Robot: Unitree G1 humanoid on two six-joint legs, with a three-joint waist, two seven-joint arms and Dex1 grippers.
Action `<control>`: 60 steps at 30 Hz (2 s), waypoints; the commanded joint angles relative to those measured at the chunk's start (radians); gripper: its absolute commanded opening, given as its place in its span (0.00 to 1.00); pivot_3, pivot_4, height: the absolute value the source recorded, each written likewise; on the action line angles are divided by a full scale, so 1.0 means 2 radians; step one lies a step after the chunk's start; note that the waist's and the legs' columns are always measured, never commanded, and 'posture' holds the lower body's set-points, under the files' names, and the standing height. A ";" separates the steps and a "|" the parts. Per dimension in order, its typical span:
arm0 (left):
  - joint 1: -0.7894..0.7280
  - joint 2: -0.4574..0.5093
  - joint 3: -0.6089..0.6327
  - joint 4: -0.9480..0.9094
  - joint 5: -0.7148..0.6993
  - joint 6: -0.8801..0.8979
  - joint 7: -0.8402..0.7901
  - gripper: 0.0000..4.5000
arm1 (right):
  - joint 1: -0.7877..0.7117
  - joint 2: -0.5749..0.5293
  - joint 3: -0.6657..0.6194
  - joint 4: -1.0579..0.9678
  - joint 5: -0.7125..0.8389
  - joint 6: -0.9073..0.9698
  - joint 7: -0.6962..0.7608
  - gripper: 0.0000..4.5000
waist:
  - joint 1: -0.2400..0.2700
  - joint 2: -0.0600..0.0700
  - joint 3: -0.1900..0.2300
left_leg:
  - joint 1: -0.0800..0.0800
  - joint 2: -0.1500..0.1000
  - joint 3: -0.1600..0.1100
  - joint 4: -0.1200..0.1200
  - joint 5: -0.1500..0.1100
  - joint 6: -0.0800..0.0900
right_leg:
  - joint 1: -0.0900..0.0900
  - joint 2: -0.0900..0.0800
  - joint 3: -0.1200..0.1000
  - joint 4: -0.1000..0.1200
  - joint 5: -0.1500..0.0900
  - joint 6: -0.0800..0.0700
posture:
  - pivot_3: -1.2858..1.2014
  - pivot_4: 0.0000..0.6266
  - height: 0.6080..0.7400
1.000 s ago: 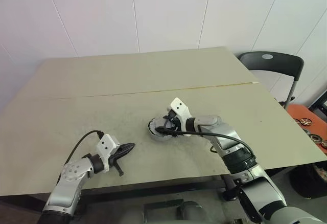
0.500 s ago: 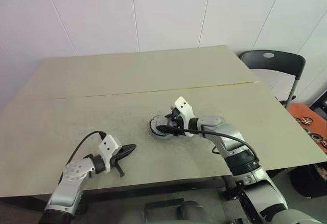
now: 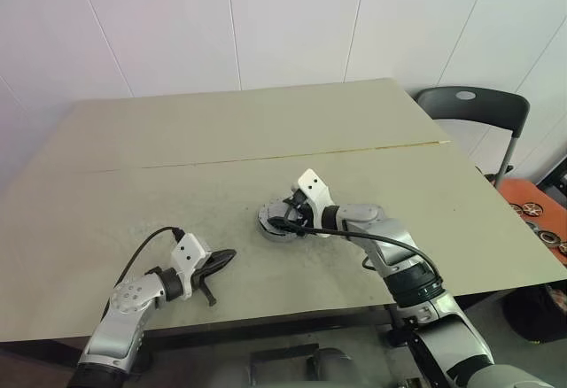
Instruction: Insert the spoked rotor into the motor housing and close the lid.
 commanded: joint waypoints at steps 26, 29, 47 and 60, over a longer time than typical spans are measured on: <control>0.002 -0.003 -0.009 0.009 0.011 -0.003 0.005 0.00 | 0.016 0.008 0.011 0.060 -0.041 -0.025 -0.055 0.68 | -0.001 -0.001 -0.001 | 0.007 0.000 0.000 0.000 0.000 0.000 | 0.004 0.000 0.001 0.000 0.000 0.000 | 0.52 0.00 1.00; 0.001 -0.002 -0.009 0.011 0.012 -0.003 0.005 0.00 | 0.024 -0.006 0.037 0.055 -0.054 -0.032 -0.043 0.68 | -0.001 -0.001 -0.002 | 0.007 0.000 0.000 0.000 0.000 0.000 | 0.004 -0.001 0.001 0.000 0.000 0.000 | 0.52 0.00 1.00; -0.010 -0.001 -0.011 0.020 0.012 -0.007 0.004 0.00 | 0.043 -0.016 0.047 0.046 -0.005 0.045 0.036 0.68 | 0.004 0.002 -0.005 | 0.007 0.000 -0.001 -0.005 0.000 0.000 | 0.007 -0.001 -0.001 -0.008 -0.001 0.000 | 0.52 0.00 1.00; -0.011 0.001 -0.012 0.023 0.014 -0.009 0.005 0.00 | 0.049 -0.054 0.102 0.077 -0.080 -0.033 0.046 0.68 | 0.003 0.003 -0.010 | 0.009 0.000 -0.001 -0.008 0.000 0.000 | 0.008 -0.001 -0.001 -0.009 -0.001 0.001 | 0.52 0.00 1.00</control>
